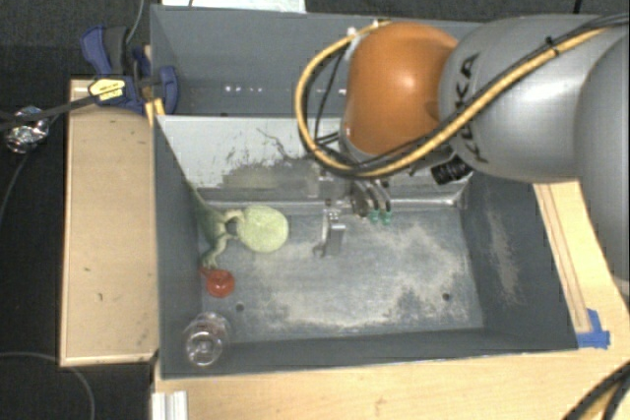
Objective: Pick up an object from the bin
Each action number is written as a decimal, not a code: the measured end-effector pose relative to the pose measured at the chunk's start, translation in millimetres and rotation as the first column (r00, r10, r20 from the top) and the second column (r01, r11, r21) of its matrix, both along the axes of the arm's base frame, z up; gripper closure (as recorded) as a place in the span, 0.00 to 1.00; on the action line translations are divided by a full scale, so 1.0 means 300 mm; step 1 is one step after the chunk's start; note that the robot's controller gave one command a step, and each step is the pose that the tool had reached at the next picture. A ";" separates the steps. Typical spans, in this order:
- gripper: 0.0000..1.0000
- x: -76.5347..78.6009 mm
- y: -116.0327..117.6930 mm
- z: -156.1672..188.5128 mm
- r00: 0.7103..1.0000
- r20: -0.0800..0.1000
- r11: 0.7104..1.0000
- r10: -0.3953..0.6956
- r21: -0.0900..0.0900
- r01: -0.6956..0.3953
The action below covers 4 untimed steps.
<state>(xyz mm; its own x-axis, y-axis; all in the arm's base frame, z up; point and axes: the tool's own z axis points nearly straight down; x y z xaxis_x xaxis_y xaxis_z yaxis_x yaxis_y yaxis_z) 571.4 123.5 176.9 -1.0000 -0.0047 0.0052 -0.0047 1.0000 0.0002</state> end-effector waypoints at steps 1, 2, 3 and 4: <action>0.00 0.006 -0.002 0.015 1.000 0.008 1.000 -0.003 0.001 0.003; 0.00 0.039 0.120 -0.192 1.000 0.011 1.000 0.026 0.002 -0.026; 0.00 0.026 0.172 -0.241 1.000 0.001 1.000 0.018 0.001 -0.018; 0.00 0.052 0.164 -0.200 1.000 0.013 1.000 -0.019 0.004 0.019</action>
Offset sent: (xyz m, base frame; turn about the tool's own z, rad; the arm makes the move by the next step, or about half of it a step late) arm 0.0144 0.0615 -0.1069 -0.0439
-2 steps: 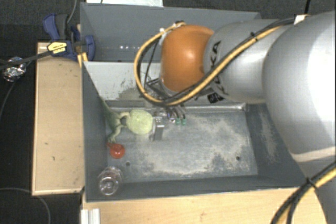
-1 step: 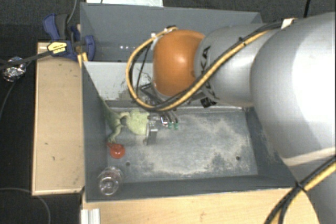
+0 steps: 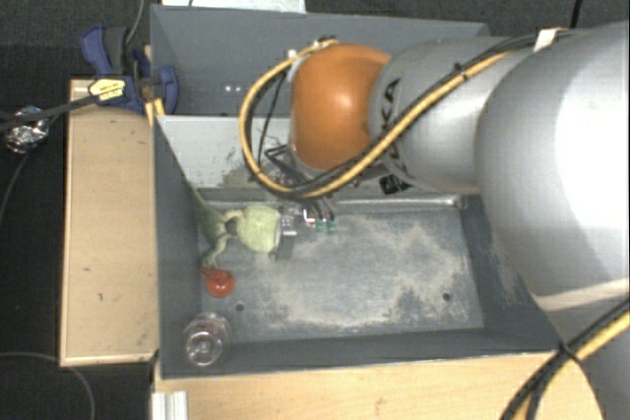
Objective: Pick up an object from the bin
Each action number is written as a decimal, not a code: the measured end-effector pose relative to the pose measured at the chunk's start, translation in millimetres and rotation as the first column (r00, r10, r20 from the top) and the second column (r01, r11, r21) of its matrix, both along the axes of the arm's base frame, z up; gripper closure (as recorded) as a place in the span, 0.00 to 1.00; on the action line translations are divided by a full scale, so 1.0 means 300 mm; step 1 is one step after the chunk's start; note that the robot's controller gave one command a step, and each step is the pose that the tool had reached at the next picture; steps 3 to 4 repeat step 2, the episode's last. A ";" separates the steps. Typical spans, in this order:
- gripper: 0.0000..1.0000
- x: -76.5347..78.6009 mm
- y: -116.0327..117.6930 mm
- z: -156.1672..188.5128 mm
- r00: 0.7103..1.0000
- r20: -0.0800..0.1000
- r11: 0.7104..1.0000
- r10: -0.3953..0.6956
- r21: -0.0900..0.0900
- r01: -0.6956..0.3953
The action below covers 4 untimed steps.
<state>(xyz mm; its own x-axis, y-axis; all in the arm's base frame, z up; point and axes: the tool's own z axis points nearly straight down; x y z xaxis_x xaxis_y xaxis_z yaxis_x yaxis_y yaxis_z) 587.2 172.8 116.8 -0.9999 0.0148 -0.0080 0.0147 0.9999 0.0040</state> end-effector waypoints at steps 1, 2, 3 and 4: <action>0.00 -0.003 -0.003 -0.143 0.995 -0.007 0.995 -0.104 -0.001 0.104; 1.00 0.014 -0.007 -0.163 0.988 -0.002 0.988 -0.155 0.001 0.155; 1.00 0.014 -0.007 -0.163 0.988 -0.002 0.988 -0.155 0.001 0.155; 1.00 0.014 -0.007 -0.163 0.988 -0.002 0.988 -0.155 0.001 0.155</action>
Offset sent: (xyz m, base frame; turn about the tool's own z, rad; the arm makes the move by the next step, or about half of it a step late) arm 0.0048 -0.0014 -0.0468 0.1688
